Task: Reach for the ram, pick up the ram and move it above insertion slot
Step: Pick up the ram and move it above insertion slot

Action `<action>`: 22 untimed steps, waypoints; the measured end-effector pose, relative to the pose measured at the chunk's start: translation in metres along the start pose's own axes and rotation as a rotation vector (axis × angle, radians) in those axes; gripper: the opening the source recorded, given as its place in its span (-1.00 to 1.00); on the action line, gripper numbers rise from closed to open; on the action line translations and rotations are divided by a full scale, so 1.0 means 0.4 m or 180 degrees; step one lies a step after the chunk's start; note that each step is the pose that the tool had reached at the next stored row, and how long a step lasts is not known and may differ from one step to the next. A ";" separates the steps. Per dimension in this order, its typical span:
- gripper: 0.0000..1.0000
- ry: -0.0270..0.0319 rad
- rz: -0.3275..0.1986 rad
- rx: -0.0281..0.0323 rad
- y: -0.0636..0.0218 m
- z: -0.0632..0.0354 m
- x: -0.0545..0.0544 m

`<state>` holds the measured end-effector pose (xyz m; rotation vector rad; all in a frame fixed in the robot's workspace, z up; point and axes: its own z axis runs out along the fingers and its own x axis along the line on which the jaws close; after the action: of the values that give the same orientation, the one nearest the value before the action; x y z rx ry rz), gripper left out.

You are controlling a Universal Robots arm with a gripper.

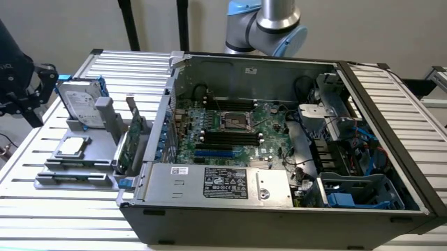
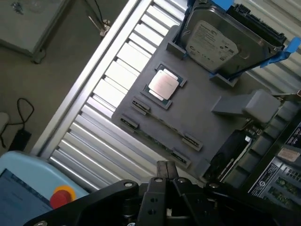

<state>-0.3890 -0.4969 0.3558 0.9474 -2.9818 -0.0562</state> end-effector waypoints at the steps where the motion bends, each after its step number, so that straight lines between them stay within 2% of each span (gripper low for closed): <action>1: -0.79 0.0002 -0.0058 0.0000 0.000 0.001 0.000; 22: -0.79 0.0049 -0.1274 0.0001 -0.001 0.026 0.000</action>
<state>-0.3890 -0.4969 0.3455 1.5183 -2.7277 -0.0512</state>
